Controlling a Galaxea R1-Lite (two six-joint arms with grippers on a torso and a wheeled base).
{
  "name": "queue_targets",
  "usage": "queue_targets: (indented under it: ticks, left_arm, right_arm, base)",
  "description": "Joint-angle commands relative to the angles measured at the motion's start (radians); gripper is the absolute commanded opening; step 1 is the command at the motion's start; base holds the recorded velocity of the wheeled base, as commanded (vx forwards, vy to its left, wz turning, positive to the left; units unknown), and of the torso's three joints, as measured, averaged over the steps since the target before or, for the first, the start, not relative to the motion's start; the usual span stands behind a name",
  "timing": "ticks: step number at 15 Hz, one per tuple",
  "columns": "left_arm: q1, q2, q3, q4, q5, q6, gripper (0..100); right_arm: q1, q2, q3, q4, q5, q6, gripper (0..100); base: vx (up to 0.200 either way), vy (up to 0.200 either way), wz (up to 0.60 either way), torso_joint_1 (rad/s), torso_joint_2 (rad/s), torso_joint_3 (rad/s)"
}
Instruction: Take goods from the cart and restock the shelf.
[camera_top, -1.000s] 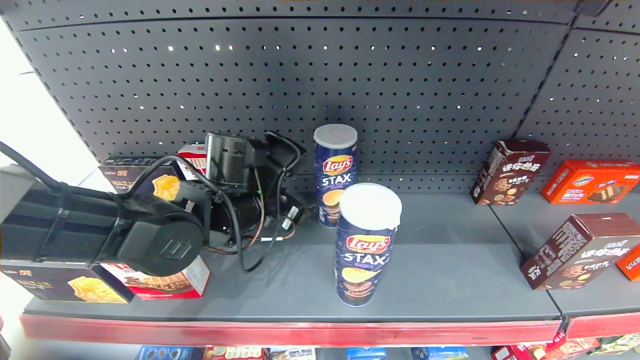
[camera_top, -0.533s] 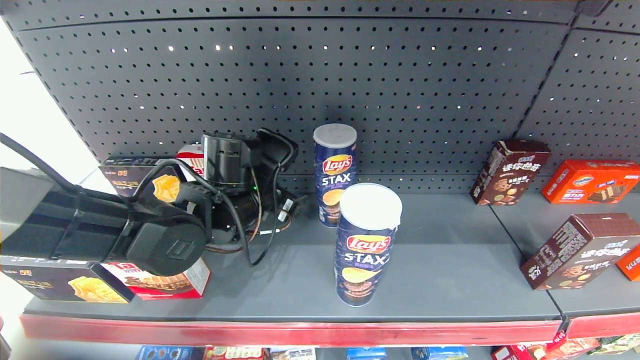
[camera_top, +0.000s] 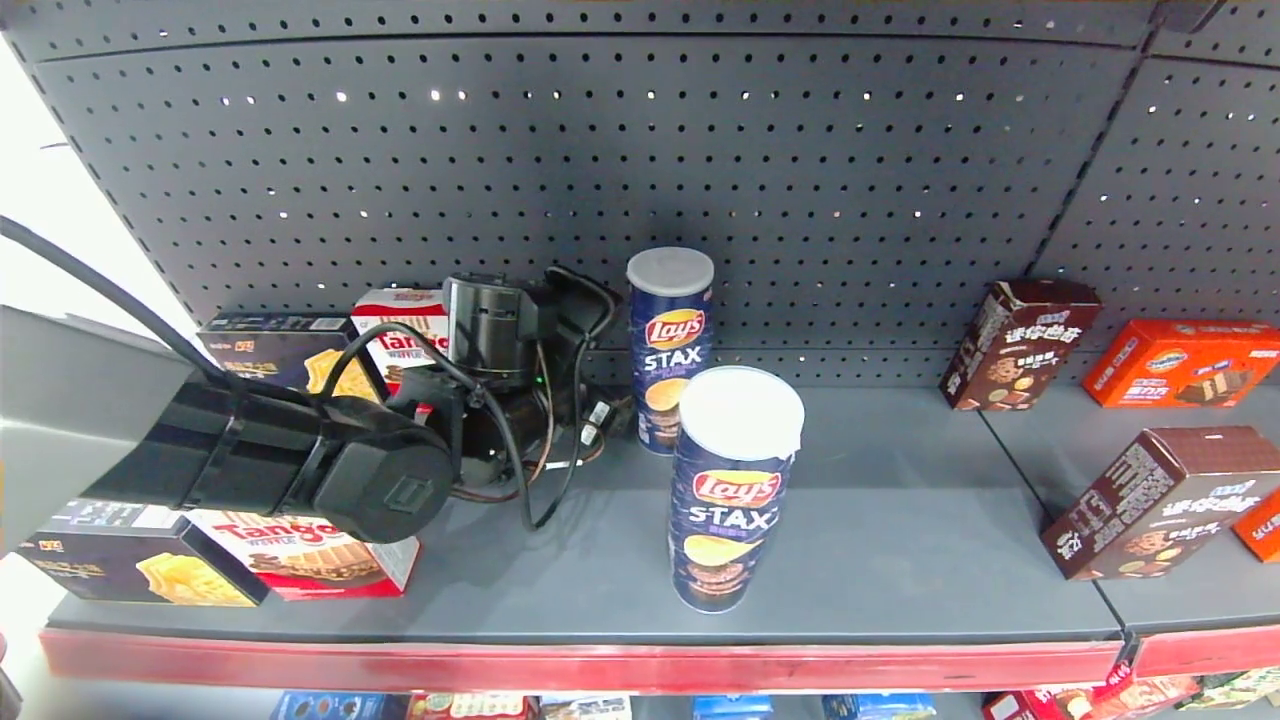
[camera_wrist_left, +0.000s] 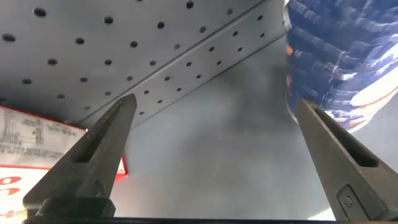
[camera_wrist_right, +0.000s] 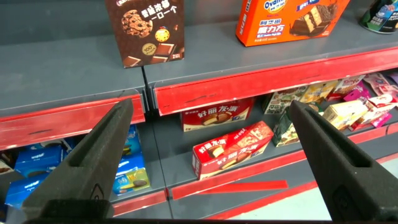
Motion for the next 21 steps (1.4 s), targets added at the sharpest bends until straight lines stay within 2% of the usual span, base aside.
queue_targets:
  ticks: [1, 10, 13, 14, 15, 16, 18, 20, 21]
  left_arm:
    - [-0.003, 0.01, -0.011, 0.002, 0.001, 0.0, 100]
    - [-0.008, 0.025, -0.027, 0.001, -0.001, -0.002, 100]
    - [0.003, -0.042, -0.025, -0.007, -0.007, -0.009, 100]
    - [0.007, -0.082, -0.011, -0.013, -0.006, -0.023, 100]
    - [0.013, -0.125, 0.007, -0.021, 0.001, -0.079, 100]
    - [0.015, -0.171, 0.021, -0.021, 0.002, -0.118, 100]
    - [0.013, -0.252, 0.064, -0.021, 0.002, -0.14, 100]
    - [-0.045, -0.441, 0.208, -0.056, 0.004, -0.175, 100]
    - [-0.051, -0.456, 0.222, -0.062, 0.004, -0.177, 100]
  right_arm:
    - [0.0, 0.001, 0.0, 0.0, 0.0, 0.0, 100]
    - [0.0, 0.001, 0.0, 0.0, 0.0, 0.0, 100]
    - [0.0, 0.001, 0.0, 0.0, 0.0, 0.0, 100]
    - [0.0, 0.001, 0.0, 0.0, 0.0, 0.0, 100]
    - [0.0, 0.001, 0.0, 0.0, 0.0, 0.0, 100]
    - [0.0, 0.001, 0.0, 0.0, 0.0, 0.0, 100]
    - [0.0, 0.001, 0.0, 0.0, 0.0, 0.0, 100]
    - [0.0, 0.001, 0.0, 0.0, 0.0, 0.0, 100]
    - [0.0, 0.001, 0.0, 0.0, 0.0, 0.0, 100]
  base:
    - [0.0, 0.0, 0.0, 0.0, 0.0, 0.0]
    - [0.0, 0.0, 0.0, 0.0, 0.0, 0.0]
    - [0.0, 0.0, 0.0, 0.0, 0.0, 0.0]
    - [0.0, 0.0, 0.0, 0.0, 0.0, 0.0]
    - [0.0, 0.0, 0.0, 0.0, 0.0, 0.0]
    - [0.0, 0.0, 0.0, 0.0, 0.0, 0.0]
    - [0.0, 0.0, 0.0, 0.0, 0.0, 0.0]
    - [0.0, 0.0, 0.0, 0.0, 0.0, 0.0]
    - [0.0, 0.0, 0.0, 0.0, 0.0, 0.0]
